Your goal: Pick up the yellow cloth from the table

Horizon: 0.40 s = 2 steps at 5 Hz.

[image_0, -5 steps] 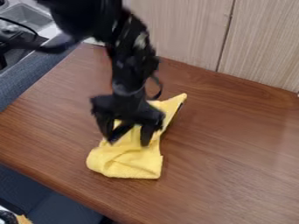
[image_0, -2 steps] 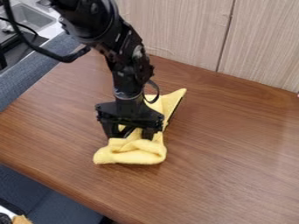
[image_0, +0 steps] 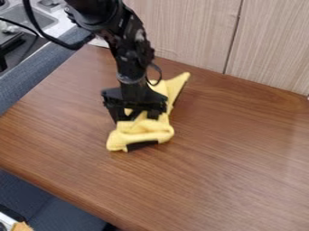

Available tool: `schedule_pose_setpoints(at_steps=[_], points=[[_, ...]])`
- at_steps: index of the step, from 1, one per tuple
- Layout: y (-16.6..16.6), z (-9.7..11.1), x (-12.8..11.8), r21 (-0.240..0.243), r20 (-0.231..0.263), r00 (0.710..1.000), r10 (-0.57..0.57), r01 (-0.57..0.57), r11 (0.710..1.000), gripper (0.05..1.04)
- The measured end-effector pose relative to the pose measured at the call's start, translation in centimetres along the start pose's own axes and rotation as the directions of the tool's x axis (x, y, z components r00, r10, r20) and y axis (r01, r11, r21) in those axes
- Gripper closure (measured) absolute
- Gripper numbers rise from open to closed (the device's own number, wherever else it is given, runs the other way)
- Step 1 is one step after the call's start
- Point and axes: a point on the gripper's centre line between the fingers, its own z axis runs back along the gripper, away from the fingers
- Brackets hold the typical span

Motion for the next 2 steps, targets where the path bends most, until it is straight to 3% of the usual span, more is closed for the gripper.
schedule_pose_setpoints(at_steps=[2], points=[[3.9,-0.2,2.9,0.033,0.023,0.994,0.102,-0.103,0.994,0.083]])
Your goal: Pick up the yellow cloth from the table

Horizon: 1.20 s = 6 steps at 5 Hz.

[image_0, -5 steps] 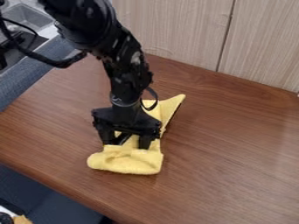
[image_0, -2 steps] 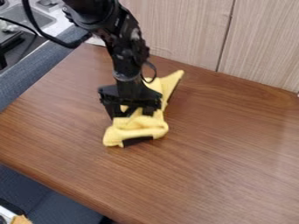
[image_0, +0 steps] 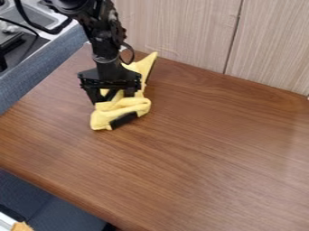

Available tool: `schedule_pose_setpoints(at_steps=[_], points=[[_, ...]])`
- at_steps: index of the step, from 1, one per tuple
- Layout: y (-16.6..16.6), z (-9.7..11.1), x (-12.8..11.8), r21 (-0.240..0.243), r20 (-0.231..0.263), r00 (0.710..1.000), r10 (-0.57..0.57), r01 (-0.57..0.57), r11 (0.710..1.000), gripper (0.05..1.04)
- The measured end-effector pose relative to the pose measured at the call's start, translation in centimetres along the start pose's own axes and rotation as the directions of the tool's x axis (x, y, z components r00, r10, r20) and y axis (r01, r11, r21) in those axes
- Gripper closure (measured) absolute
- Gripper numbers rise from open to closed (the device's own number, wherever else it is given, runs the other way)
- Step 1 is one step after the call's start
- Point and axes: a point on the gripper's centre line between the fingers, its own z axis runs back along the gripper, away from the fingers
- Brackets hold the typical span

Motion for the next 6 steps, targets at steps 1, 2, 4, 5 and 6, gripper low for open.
schedule_pose_setpoints(at_steps=[1,2,4,5,6], points=[[0.0,0.4,0.9,-0.002,0.021,1.000,-0.001,0.001,1.000,0.083],[-0.2,0.5,0.6,0.002,0.005,1.000,-0.010,0.010,1.000,0.083],[-1.2,4.4,1.2,-0.009,0.053,0.998,-0.023,0.024,1.000,0.083],[-1.4,7.4,1.4,0.001,0.087,0.996,-0.016,0.016,1.000,0.083],[-1.1,9.6,1.0,0.061,0.089,0.996,-0.012,0.007,0.998,0.083]])
